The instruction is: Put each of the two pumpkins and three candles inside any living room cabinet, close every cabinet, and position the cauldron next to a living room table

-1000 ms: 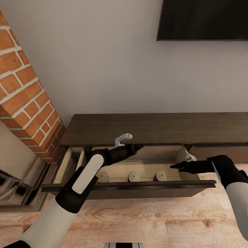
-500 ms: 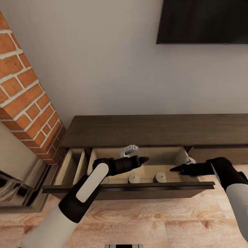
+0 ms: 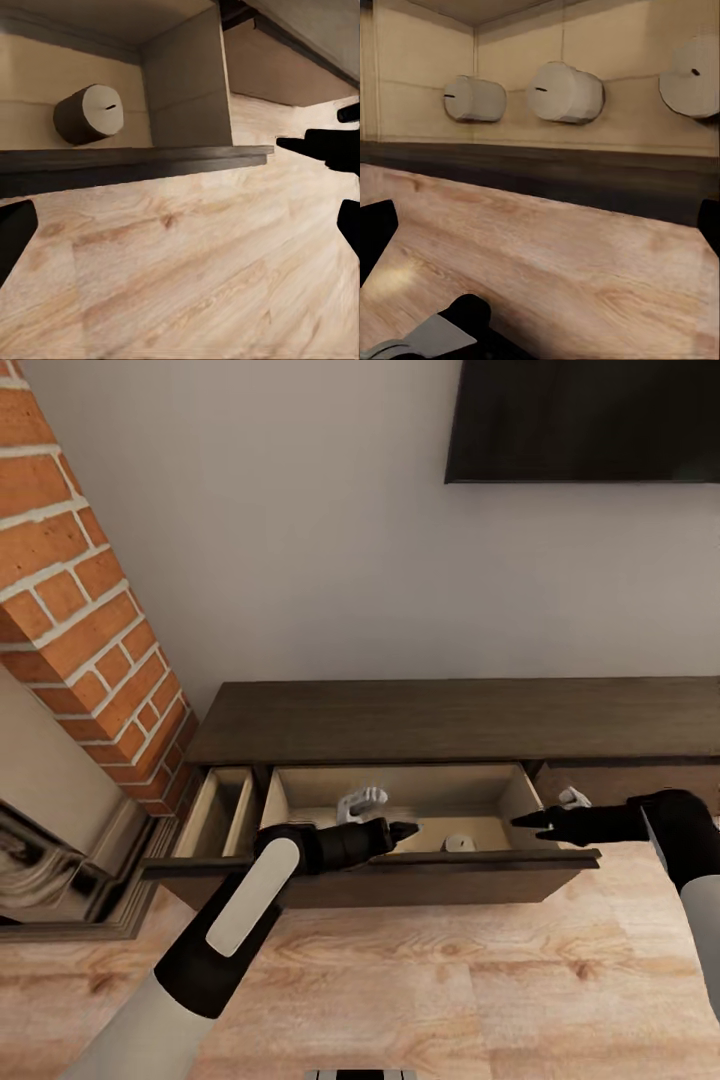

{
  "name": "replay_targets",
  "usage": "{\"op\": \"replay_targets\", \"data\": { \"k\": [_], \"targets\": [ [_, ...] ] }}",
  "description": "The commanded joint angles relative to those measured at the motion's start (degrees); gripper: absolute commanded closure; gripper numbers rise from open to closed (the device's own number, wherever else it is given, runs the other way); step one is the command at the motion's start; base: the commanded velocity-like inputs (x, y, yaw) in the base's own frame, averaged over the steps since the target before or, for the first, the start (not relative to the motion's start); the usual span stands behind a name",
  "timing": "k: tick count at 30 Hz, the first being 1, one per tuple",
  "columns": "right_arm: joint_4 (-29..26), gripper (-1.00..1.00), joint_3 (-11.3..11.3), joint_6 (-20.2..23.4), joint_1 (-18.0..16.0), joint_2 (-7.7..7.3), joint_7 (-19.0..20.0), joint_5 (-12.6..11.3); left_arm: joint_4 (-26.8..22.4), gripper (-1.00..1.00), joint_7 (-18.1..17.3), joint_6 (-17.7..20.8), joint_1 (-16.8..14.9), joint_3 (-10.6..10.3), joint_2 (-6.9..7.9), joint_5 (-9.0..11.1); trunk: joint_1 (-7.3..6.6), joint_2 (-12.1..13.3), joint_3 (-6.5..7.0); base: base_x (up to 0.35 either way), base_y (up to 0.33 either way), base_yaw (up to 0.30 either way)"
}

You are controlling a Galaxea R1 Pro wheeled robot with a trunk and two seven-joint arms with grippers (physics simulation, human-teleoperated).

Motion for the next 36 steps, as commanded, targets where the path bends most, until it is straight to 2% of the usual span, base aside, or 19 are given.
{"op": "replay_targets", "data": {
  "k": [1, 3, 5, 7, 10, 14, 18, 19, 20, 21, 24, 28, 30, 31, 32, 34, 35, 36],
  "targets": [
    [-1.5, -1.0, 13.5, 0.4, 2.4, -0.02, 7.6, -0.1, 0.0, -1.0, 0.0, 1.2, 0.6, -3.8, 2.71, 0.6, 0.0, 0.0, 0.0, -0.041, 0.0, 0.0],
    [-1.4, -1.0, 18.1, -0.1, 3.0, -0.07, 8.6, -0.2, 0.1, -1.0, 0.0, 1.4, 0.6, -6.8, 3.31, 2.1, 0.0, 0.0, 0.0, -0.021, 0.0, 0.0],
    [-1.5, -1.0, 25.0, -1.4, 4.9, -0.1, 12.6, -0.1, 0.1, -1.0, 0.1, 1.5, 0.7, -13.0, 3.66, 7.0, 0.0, 0.0, 0.0, -0.005, 0.0, 0.0],
    [-1.1, -1.0, 29.1, -3.1, 5.8, -0.11, 13.7, -0.1, 0.2, -1.0, 0.1, 1.5, 0.7, -16.3, 3.93, 9.5, 0.0, 0.0, 0.0, -0.001, 0.0, 0.0],
    [-0.7, -1.0, 32.1, -5.5, 7.3, -0.17, 14.0, 0.0, 0.4, -1.0, 0.1, 1.5, 0.8, -19.9, 5.21, 11.0, 0.0, 0.0, 0.0, 0.0, 0.0, 0.0],
    [-0.1, -1.0, 33.1, -8.2, 9.7, -0.02, 13.1, 0.1, 2.0, -1.0, 0.2, 1.1, 1.8, -22.6, 7.73, 11.3, 0.0, 0.0, 0.0, 0.0, 0.0, 0.0],
    [1.6, -1.0, 33.2, -11.1, 11.3, 0.33, 7.7, -0.1, 6.5, -1.0, 1.8, 0.7, 2.5, -23.0, 8.09, 10.8, 0.0, 0.0, 0.0, 0.0, 0.0, 0.0],
    [1.9, -1.0, 33.2, -12.1, 11.5, 0.43, 5.5, -0.3, 7.5, -1.0, 3.2, 0.6, 2.6, -23.0, 8.02, 10.5, 0.0, 0.0, 0.0, 0.0, 0.0, 0.0],
    [3.2, -1.0, 33.2, -15.2, 12.0, 0.54, -0.3, -0.6, 9.0, -1.0, 7.3, 0.4, 2.7, -23.0, 7.77, 9.9, 0.0, 0.0, 0.0, 0.0, 0.0, 0.0],
    [3.5, -1.0, 33.1, -15.8, 12.1, 0.55, -1.2, -0.7, 9.2, -1.0, 8.1, 0.4, 2.7, -23.1, 7.68, 9.8, 0.0, 0.0, 0.0, 0.0, 0.0, 0.0],
    [5.3, -1.0, 32.9, -18.7, 12.4, 0.64, -4.9, -0.8, 9.7, -1.0, 14.2, -2.3, 2.9, -24.0, 7.24, 9.3, 0.0, 0.0, 0.0, 0.0, 0.0, 0.0],
    [5.1, -1.0, 32.6, -19.3, 12.4, 0.68, -6.2, -1.1, 9.8, -1.0, 16.7, -6.7, 2.9, -26.8, 7.09, 8.7, 0.0, 0.0, 0.0, 0.0, 0.0, 0.0],
    [4.9, -1.0, 32.0, -19.7, 12.4, 0.68, -6.6, -1.9, 9.8, -1.0, 18.3, -8.8, 2.9, -27.6, 6.96, 7.4, 0.0, 0.0, 0.0, 0.0, 0.0, 0.0],
    [4.8, -1.0, 31.1, -19.8, 12.4, 0.76, -7.2, -3.0, 9.7, -1.0, 19.7, -10.3, 2.9, -27.9, 6.67, 5.7, 0.0, 0.0, 0.0, 0.0, 0.0, 0.0],
    [4.7, -1.0, 30.8, -19.8, 12.4, 0.87, -7.5, -3.4, 9.7, -1.0, 20.1, -10.8, 2.9, -27.9, 6.49, 5.2, 0.0, 0.0, 0.0, 0.0, 0.0, 0.0],
    [4.7, -1.0, 29.9, -20.1, 12.4, 2.26, -10.6, -5.2, 10.0, -1.0, 21.6, -13.0, 2.9, -28.1, 5.43, 2.9, 0.0, 0.0, 0.0, 0.0, 0.0, 0.0],
    [5.0, -1.0, 29.6, -21.0, 12.5, 3.42, -13.8, -6.1, 11.0, -1.0, 22.1, -14.5, 2.9, -28.2, 5.08, 2.1, 0.0, 0.0, 0.0, 0.0, 0.0, 0.0],
    [5.1, -1.0, 29.5, -21.5, 12.5, 3.84, -15.1, -6.4, 11.5, -1.0, 22.2, -15.2, 2.9, -28.2, 4.99, 1.9, 0.0, 0.0, 0.0, 0.0, 0.0, 0.0]
  ]
}}
